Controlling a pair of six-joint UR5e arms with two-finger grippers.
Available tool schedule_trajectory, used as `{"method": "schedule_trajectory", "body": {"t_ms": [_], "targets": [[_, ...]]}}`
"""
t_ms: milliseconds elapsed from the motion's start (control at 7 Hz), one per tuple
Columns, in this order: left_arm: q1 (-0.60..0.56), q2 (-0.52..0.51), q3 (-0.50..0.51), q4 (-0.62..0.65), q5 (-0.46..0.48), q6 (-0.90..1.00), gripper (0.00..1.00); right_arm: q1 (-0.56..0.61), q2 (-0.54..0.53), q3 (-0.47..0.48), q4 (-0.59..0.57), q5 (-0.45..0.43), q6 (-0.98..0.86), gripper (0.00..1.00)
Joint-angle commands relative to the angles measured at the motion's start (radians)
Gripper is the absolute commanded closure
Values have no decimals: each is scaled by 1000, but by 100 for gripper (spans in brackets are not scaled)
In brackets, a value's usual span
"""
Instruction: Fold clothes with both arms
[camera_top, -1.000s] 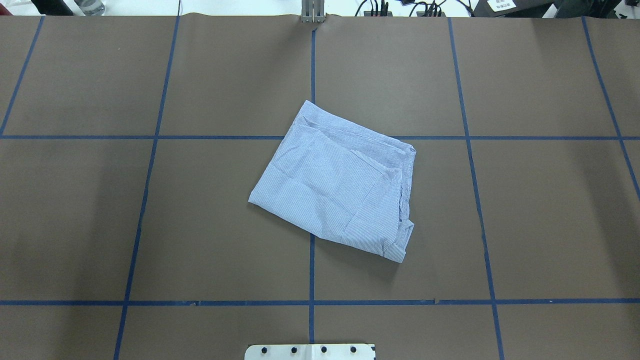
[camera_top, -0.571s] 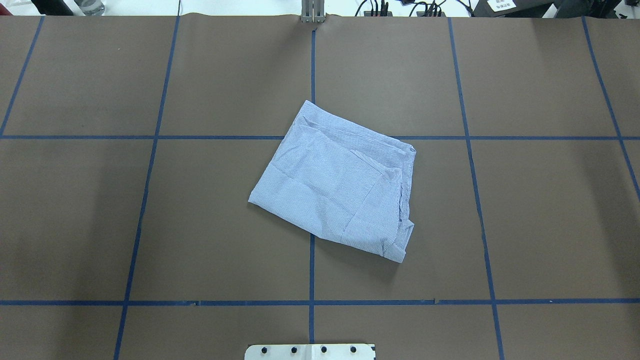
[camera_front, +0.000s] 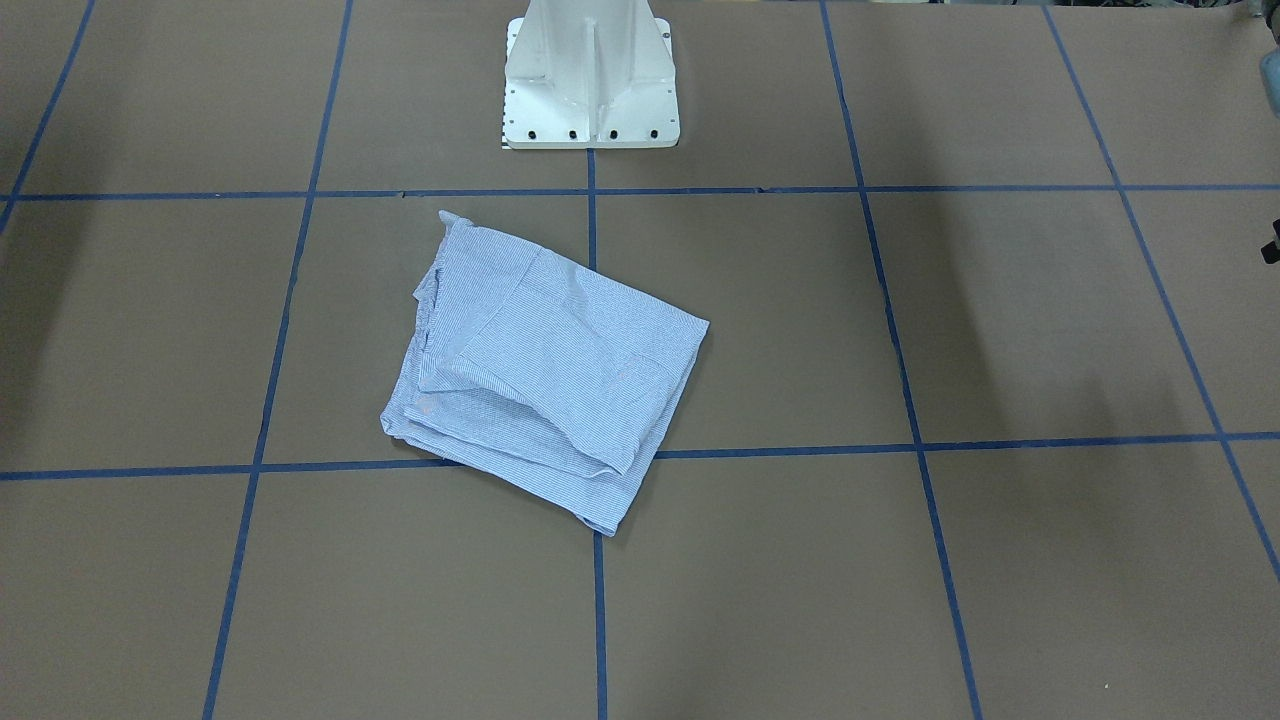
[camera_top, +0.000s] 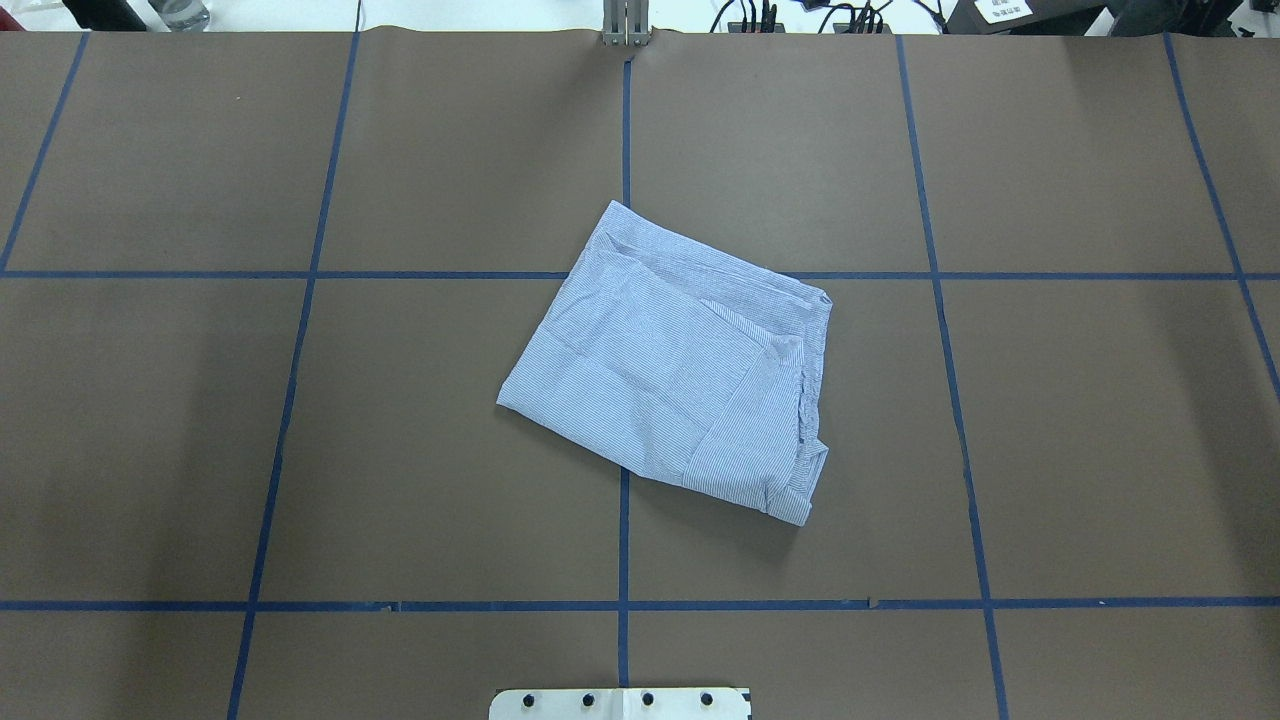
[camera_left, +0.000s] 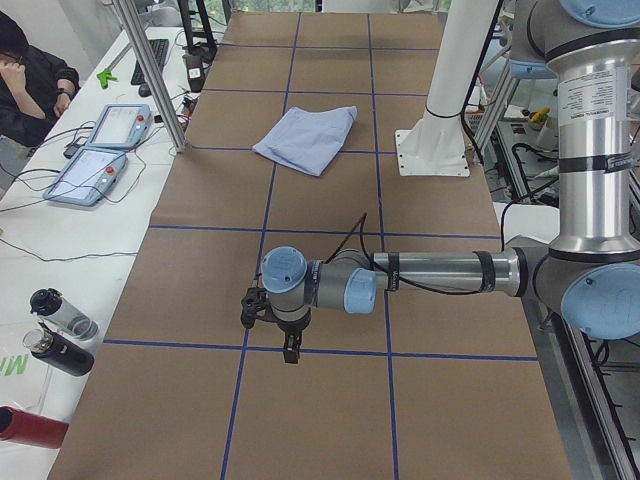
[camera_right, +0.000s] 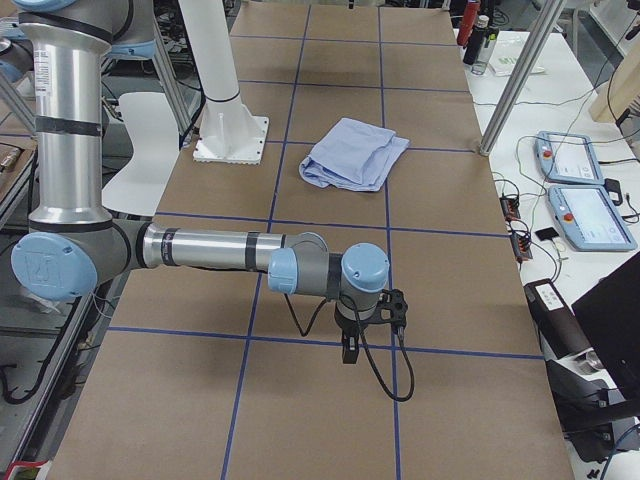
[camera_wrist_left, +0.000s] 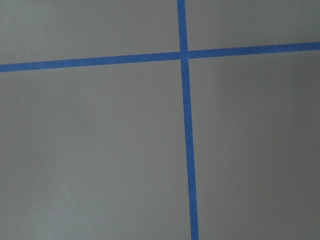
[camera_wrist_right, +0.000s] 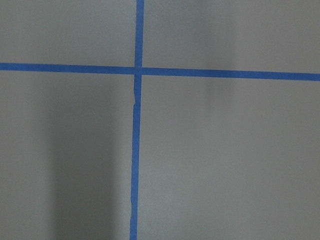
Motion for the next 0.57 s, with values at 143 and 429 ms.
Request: {"method": "schedule_trajectory", "body": {"t_ms": [143, 429], "targets": [[0, -1, -1, -3, 0, -48, 1, 0, 3, 0, 0, -1, 0, 0], [0, -1, -1, -5, 1, -50, 1, 0, 3, 0, 0, 1, 0, 0]]}}
